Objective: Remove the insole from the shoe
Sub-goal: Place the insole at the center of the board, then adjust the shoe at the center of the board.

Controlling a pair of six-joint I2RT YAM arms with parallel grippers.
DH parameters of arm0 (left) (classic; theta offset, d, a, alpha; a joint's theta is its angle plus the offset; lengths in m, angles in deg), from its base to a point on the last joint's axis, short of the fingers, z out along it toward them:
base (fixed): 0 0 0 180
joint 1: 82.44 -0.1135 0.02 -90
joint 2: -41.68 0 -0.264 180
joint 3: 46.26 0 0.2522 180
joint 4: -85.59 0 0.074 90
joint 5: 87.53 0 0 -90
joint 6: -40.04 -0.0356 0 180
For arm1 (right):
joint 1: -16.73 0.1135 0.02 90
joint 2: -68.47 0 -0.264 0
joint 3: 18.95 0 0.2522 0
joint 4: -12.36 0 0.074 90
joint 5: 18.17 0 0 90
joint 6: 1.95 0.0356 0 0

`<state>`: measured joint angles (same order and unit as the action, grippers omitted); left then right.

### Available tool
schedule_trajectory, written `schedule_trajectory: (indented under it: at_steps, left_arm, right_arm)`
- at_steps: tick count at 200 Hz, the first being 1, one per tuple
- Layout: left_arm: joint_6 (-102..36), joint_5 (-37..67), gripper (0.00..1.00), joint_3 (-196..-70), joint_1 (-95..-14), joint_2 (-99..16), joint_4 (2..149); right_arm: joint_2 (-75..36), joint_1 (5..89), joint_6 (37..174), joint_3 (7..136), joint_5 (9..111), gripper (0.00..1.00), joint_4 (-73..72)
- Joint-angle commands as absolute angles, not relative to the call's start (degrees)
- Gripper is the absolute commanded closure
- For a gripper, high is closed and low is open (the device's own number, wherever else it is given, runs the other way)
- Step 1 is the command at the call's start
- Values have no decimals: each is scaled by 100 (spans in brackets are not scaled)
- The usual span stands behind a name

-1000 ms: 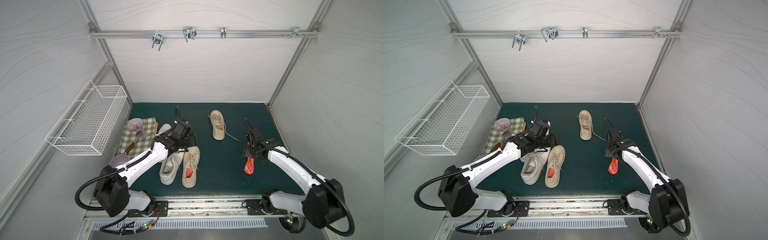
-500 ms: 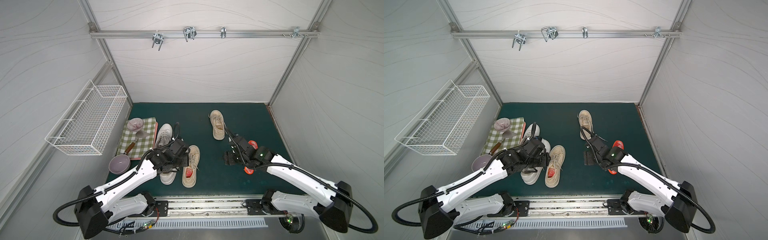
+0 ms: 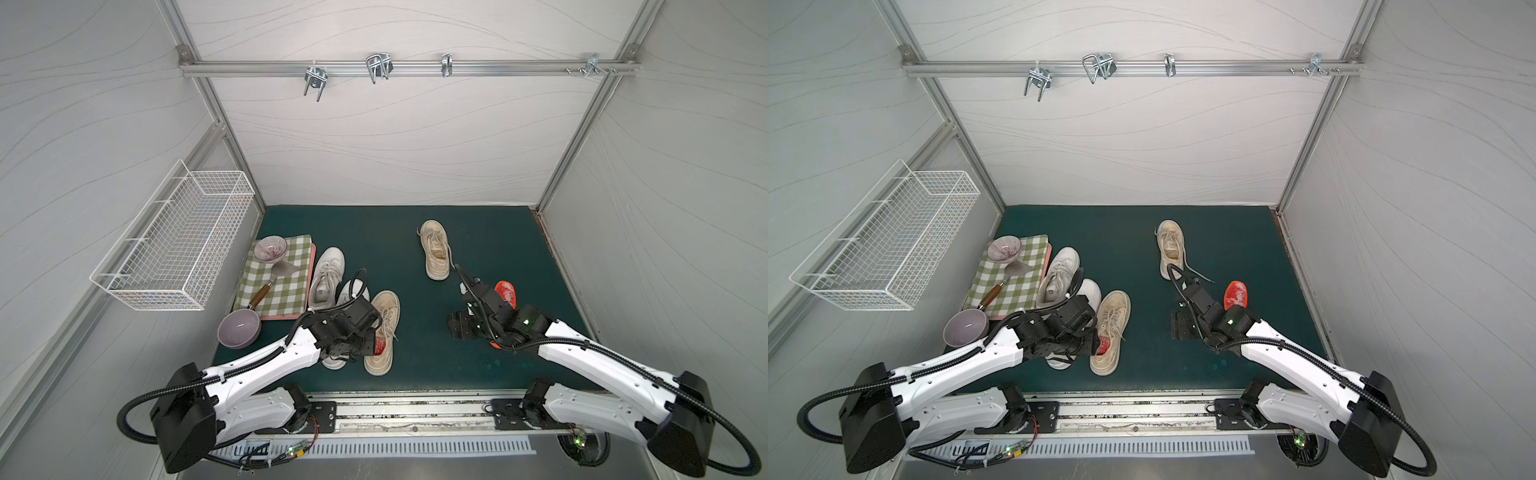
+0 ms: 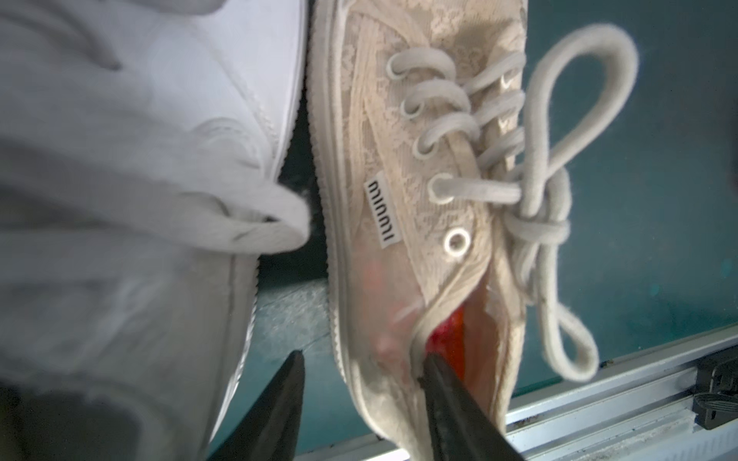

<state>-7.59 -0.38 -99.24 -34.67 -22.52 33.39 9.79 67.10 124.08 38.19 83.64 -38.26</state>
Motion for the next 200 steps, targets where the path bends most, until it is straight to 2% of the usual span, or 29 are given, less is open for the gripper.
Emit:
schedule_trajectory:
  at_steps: [1,33,74,110,186,200]
  left_arm:
    - [-719,-50,51,-10001,-3453,-2445,3744]
    - [-802,-87,59,-10096,-3453,-2862,3987]
    - [-863,-254,86,-10507,-3443,-3457,4327]
    - [-889,-301,100,-11146,-3445,-4038,4608]
    - [-527,-357,100,-11728,-3141,-4735,4772]
    - [-478,-351,91,-11669,-3054,-4722,4774]
  right_arm:
    - [1137,6762,12588,3672,8264,18,-3726]
    - [1195,6765,12601,3597,8255,18,-3757]
    - [1256,6762,12600,3544,8327,18,-3785]
    - [1279,6764,12622,3534,8409,18,-3826]
    - [1210,6762,12533,3455,8238,18,-3621]
    - [1147,6767,12473,3439,8104,19,-3503]
